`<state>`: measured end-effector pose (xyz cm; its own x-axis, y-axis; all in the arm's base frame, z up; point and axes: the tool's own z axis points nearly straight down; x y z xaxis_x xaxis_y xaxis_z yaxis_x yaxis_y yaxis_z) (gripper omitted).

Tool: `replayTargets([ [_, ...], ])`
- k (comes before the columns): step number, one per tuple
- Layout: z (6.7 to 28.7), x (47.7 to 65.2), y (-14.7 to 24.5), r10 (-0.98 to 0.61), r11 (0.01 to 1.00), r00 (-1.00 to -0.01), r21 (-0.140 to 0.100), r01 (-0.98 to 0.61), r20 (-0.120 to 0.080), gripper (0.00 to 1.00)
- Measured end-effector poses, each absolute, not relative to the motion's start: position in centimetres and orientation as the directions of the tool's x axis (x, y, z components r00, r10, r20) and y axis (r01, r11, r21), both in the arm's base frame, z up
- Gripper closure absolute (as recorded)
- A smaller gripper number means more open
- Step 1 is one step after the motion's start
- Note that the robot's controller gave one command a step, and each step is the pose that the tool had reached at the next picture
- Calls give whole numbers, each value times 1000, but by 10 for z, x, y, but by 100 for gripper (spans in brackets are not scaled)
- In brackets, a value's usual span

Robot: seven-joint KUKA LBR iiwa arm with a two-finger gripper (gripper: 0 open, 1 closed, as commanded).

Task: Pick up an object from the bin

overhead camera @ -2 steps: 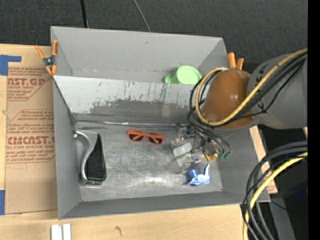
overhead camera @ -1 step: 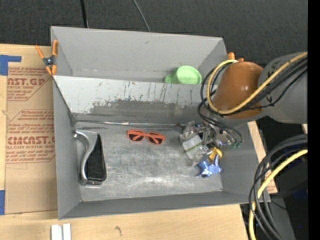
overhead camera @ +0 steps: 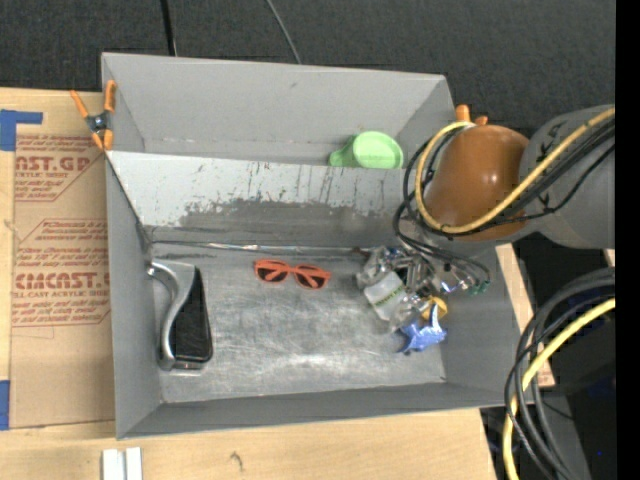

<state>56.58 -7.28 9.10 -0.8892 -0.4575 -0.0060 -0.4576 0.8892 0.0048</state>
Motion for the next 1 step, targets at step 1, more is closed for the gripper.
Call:
replayTargets([
  [1,104,556,-40,-608,794,-794,1,-608,-1,100],
])
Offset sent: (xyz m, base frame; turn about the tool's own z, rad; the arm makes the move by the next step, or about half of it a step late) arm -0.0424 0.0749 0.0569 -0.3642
